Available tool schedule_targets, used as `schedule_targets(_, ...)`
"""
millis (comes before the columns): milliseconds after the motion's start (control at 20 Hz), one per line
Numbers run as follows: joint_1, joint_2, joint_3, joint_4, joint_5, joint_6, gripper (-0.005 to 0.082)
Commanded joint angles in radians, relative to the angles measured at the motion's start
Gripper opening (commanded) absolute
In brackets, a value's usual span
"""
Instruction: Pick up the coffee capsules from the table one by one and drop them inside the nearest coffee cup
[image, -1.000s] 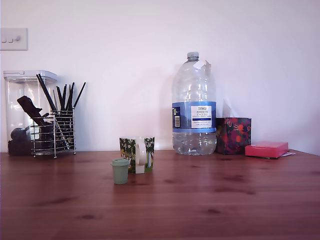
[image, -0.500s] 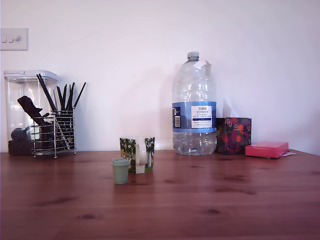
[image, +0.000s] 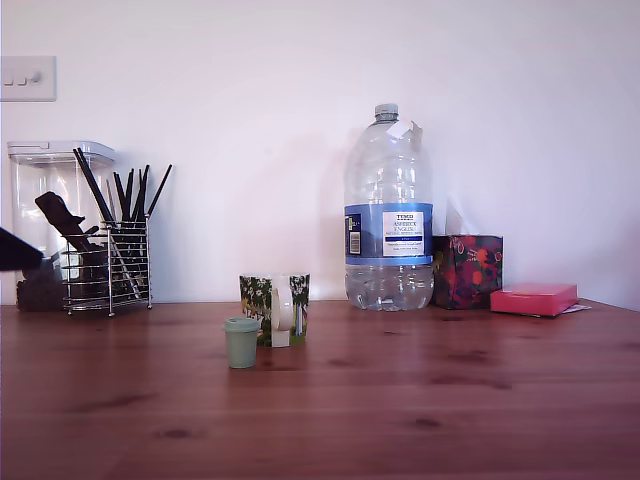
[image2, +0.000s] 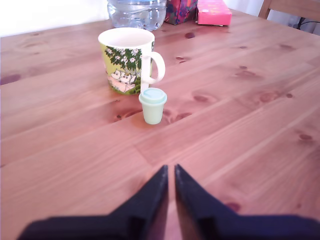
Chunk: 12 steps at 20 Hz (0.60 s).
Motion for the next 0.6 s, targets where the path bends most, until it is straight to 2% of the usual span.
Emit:
schedule_targets(0,-0.006,0.045,0.001,0.072,0.005,0.006,0.0499)
schedule_targets(50,-0.006,0.074,0.001,0.108,0.006,0.006,0.0644)
schedule_targets(100,-0.007,0.105,0.001,0.141,0.006,0.005,0.0695)
schedule_targets(300,-0.006,0.231,0.001,0.286,0.006,0.007,0.0694)
schedule_targets(550,-0.006,0.437,0.010,0.546,0.006,0.005,0.0694)
